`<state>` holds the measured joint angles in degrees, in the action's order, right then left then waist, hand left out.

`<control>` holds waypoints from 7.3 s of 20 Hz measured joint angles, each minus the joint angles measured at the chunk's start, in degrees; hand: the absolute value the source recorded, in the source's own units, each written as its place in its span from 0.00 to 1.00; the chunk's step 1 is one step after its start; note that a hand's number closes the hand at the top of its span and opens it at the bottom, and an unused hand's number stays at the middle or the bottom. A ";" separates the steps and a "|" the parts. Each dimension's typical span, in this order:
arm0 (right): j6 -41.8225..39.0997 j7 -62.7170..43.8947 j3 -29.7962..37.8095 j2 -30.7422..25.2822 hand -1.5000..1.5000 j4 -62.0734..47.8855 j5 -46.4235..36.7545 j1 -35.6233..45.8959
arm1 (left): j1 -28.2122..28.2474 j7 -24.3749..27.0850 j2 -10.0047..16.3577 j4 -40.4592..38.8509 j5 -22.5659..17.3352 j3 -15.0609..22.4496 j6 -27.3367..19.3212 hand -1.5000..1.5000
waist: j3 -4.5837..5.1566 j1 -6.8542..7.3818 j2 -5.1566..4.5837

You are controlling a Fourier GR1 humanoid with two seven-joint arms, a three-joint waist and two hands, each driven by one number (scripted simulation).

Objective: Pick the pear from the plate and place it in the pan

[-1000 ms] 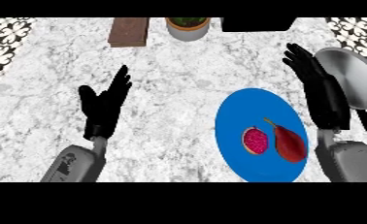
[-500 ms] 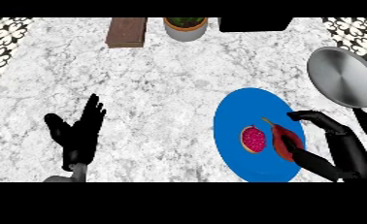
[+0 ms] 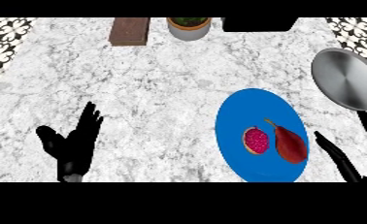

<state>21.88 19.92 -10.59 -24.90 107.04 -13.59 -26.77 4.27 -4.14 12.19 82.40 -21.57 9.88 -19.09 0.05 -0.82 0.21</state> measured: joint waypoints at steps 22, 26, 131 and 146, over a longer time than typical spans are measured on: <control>-35.71 -54.88 -5.92 -9.55 0.00 -4.85 -17.58 34.84 | -0.99 0.08 -1.87 -1.01 2.02 -0.20 1.24 0.50 | 0.02 1.92 -0.37; -41.54 -56.50 -6.95 -9.13 0.00 -8.33 -17.86 36.92 | -1.04 0.08 -2.52 -1.31 2.53 -0.36 1.18 0.50 | 0.00 1.46 -0.29; -0.36 -6.21 38.26 -14.98 0.00 -89.03 -38.03 68.27 | -3.80 -2.33 -9.22 -1.29 11.00 -5.81 8.15 0.50 | -0.61 6.21 -2.74; -18.52 10.46 56.78 -17.53 0.00 -94.87 -17.00 72.34 | -2.64 -2.36 -9.15 -0.75 10.15 -6.77 8.19 0.50 | -0.78 4.29 -2.03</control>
<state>3.36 30.39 46.18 -42.43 12.17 -30.60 45.56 1.62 -6.51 3.04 81.64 -11.42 3.11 -10.90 -0.73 3.47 -1.81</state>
